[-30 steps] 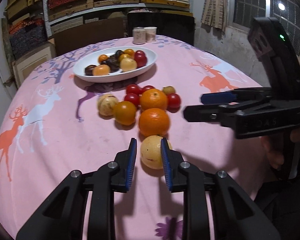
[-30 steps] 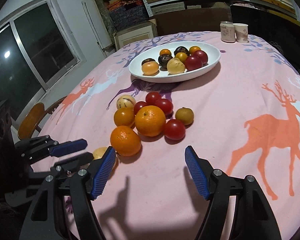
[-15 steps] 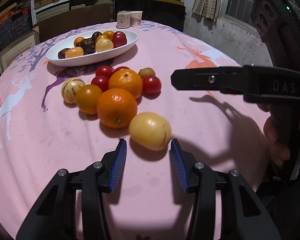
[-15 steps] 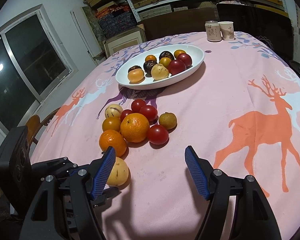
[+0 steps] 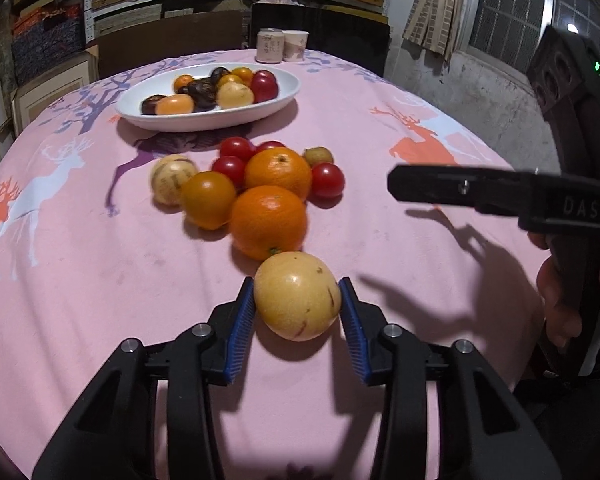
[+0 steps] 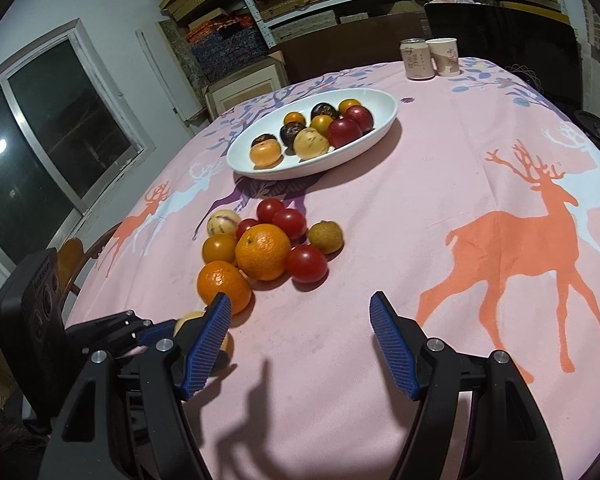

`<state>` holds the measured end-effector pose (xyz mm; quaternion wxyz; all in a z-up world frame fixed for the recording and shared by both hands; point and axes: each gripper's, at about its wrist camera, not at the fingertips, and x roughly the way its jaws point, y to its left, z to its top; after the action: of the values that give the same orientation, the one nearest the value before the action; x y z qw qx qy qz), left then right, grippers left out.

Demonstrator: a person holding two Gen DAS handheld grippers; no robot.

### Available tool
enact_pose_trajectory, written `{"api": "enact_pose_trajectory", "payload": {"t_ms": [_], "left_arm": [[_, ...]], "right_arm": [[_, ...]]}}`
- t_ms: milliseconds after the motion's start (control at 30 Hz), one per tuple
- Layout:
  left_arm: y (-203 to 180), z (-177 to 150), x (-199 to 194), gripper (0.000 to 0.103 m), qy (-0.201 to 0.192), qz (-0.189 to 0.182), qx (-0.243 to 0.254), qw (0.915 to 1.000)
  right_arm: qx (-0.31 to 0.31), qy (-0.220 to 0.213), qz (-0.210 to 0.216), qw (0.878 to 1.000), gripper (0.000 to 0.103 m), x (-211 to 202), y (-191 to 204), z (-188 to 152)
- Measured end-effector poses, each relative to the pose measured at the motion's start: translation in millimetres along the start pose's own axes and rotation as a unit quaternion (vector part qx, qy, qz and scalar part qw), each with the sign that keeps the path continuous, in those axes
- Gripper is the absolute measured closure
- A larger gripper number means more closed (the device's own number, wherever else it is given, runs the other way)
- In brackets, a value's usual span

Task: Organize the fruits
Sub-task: 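Grasp an orange from the pile with the right tool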

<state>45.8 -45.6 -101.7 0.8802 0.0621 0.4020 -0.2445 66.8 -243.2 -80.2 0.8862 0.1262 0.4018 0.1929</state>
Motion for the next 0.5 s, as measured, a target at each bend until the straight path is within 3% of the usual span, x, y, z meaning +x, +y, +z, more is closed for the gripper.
{"api": "enact_pose_trajectory", "payload": {"t_ms": [267, 433, 500], "left_arm": [[56, -1, -35, 0.062, -0.033, 0.057, -0.066, 0.9956], [79, 0, -32, 0.062, -0.030, 0.055, -0.099, 0.9931], [80, -1, -31, 0.062, -0.030, 0.053, -0.100, 0.9932]], "right_arm": [[-0.093, 0.030, 0.011, 0.995, 0.035, 27, 52, -2], [-0.105, 0.047, 0.002, 0.993, 0.040, 54, 68, 8], [-0.099, 0.053, 0.002, 0.994, 0.048, 63, 69, 11]]}}
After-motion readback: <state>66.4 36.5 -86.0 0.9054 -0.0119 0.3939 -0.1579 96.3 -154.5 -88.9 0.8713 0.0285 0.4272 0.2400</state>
